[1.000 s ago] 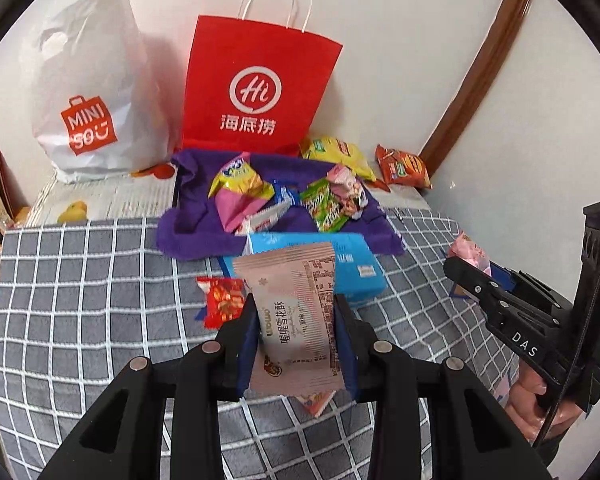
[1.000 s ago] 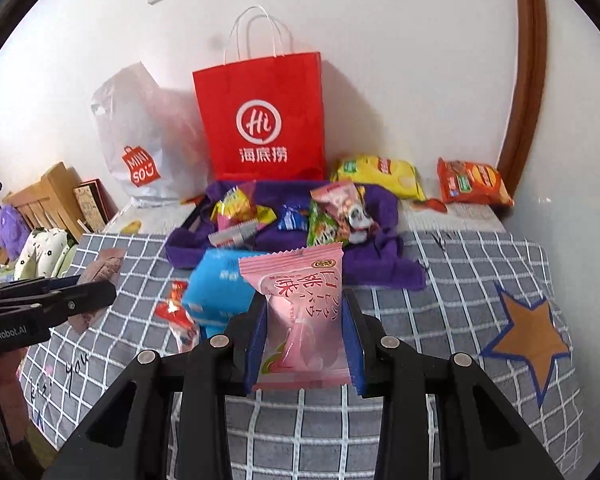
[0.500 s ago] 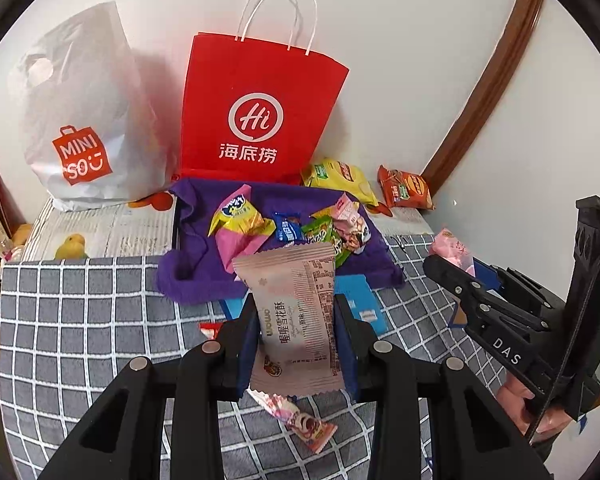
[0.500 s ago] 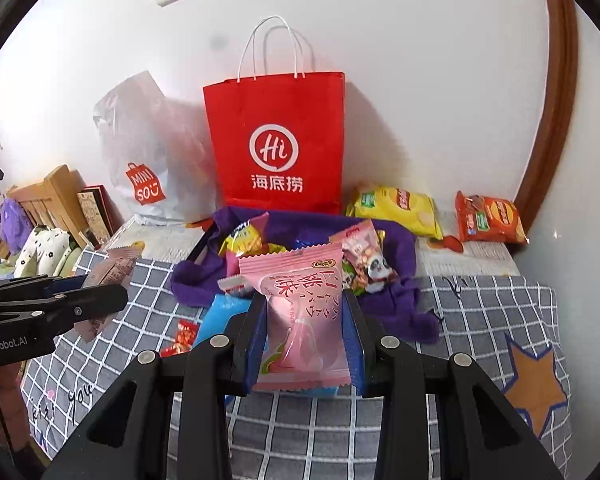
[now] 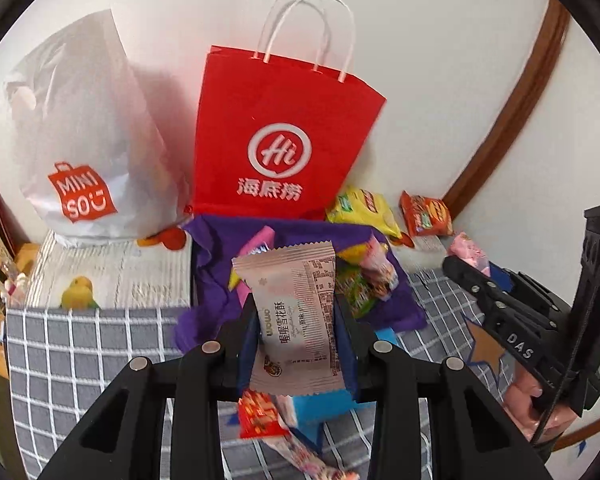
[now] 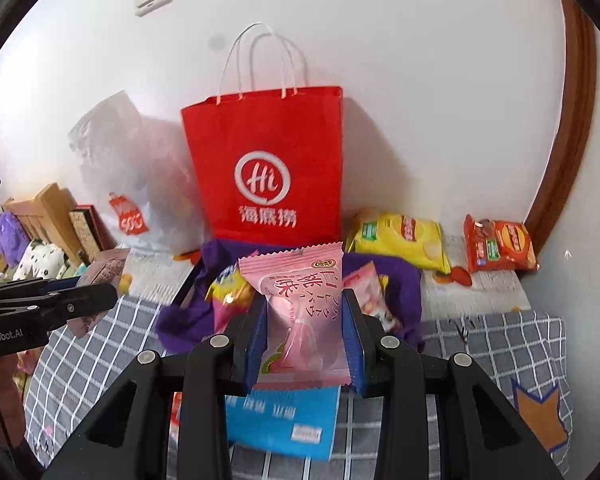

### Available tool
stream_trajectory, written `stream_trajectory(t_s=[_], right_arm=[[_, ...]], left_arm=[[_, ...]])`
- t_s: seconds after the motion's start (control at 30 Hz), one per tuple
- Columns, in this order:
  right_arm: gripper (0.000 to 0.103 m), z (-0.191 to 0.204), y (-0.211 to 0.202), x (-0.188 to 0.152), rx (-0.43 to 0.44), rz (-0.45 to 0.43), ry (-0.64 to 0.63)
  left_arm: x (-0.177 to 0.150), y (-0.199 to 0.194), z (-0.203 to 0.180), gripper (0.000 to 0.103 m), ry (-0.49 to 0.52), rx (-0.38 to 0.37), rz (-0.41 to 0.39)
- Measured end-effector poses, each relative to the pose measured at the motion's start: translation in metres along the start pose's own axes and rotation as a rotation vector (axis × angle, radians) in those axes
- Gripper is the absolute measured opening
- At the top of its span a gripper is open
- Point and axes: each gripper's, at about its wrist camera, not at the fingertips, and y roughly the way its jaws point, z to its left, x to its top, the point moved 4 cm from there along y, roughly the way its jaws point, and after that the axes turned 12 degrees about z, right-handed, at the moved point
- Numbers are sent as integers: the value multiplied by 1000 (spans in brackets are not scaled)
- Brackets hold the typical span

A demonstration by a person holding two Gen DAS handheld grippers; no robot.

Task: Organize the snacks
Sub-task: 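Carry the pink packet and pink-white packet over the purple towel with both tools, then open the right tool over the towel while the left tool releases its packet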

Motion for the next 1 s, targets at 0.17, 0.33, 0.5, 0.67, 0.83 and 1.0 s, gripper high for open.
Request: stream_trajectory(t_s=[0.17, 0.33, 0.5, 0.67, 0.83, 1.0], right_arm=[[35, -8, 19, 22, 19, -9, 14], [35, -7, 59, 29, 94, 53, 21], [35, 0, 97, 22, 120, 134, -1], [35, 3, 124, 15, 98, 188, -24], [35, 7, 146, 9, 86, 230, -48], [35, 8, 159, 5, 67, 245, -43]], left_arm=[[23, 17, 9, 33, -31, -14, 19], [35, 39, 21, 33, -60, -39, 41], [32, 77, 44, 33, -101, -38, 106], [31, 108, 56, 33, -131, -28, 175], [26, 126, 58, 33, -131, 3, 216], [23, 135, 61, 33, -143, -2, 244]])
